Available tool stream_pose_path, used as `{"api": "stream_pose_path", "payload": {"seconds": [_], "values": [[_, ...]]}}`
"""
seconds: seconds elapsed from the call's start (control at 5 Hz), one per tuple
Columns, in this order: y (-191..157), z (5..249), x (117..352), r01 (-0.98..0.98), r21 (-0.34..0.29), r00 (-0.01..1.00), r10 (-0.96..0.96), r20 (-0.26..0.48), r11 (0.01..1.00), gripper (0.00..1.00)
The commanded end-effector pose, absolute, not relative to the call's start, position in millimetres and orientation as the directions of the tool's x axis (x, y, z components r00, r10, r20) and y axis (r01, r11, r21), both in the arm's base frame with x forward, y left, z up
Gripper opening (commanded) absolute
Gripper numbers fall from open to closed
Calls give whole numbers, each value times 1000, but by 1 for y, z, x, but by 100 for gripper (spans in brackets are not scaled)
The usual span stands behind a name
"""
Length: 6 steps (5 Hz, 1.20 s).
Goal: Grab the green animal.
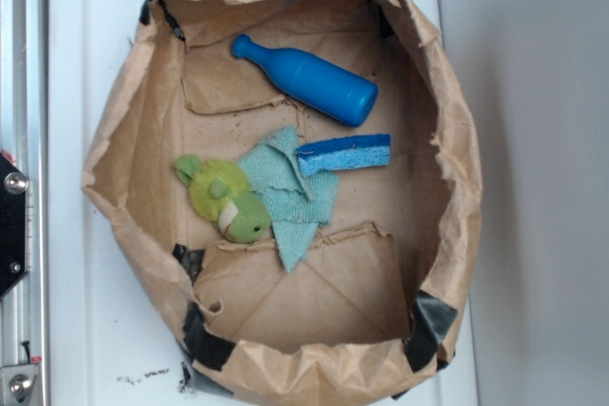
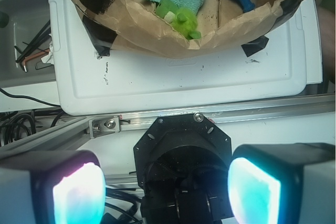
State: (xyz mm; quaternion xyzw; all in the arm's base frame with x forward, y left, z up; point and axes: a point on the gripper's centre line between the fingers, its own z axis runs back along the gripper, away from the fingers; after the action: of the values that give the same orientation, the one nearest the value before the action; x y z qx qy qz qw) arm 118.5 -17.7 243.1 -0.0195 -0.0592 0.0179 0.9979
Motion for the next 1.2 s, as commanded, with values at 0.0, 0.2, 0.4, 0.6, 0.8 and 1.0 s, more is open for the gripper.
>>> {"api": "stream_pose_path", "payload": {"seconds": [0.0,0.2,0.4,0.6,0.8,1.0], "values": [[-18,243,118,-33,-41,992,38,117,999,100],[-24,235,158,-65,-52,981,73,177,997,100],[-18,229,187,-92,-91,978,107,180,992,100],[-12,220,220,-113,-55,969,123,216,992,100],[2,204,243,-45,-23,968,49,248,999,100],[20,190,258,61,20,954,-64,294,998,100]]}}
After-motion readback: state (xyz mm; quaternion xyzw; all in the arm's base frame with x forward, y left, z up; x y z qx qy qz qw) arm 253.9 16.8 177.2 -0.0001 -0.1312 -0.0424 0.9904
